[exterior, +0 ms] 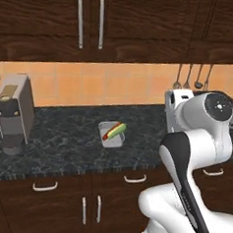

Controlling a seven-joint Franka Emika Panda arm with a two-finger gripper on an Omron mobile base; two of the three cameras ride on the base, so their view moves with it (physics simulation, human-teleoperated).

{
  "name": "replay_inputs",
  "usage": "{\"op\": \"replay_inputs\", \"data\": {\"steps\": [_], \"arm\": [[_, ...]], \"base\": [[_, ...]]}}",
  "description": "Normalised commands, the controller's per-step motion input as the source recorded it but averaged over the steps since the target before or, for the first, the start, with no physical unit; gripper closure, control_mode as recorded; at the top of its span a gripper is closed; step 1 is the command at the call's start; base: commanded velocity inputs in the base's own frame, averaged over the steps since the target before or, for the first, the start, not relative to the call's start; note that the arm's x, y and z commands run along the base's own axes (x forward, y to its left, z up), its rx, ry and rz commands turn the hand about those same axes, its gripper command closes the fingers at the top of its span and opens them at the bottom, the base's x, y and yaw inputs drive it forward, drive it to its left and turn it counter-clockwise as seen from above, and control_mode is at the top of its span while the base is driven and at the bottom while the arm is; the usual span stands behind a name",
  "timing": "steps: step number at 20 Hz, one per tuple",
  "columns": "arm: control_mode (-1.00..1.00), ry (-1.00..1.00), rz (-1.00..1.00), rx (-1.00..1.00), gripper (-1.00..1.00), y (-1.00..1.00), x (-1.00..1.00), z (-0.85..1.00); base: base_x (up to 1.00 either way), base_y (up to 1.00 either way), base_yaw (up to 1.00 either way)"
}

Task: Take the meat container that has the shrimp and place it on the second highest rack of the freezer. Then take the vegetable container that has the carrot and corn and place it on the highest rack of the freezer.

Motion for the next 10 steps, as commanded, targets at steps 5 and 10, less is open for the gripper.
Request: {"op": "replay_inputs", "data": {"steps": [5,10], "arm": [[1.00,0.00,0.00,0.00,-1.00,0.00,0.00,0.00],[1.00,0.00,0.00,0.00,-1.00,0.00,0.00,0.00]], "base": [[0.30,-0.11,-0.06],[0.48,-0.44,-0.21]]}}
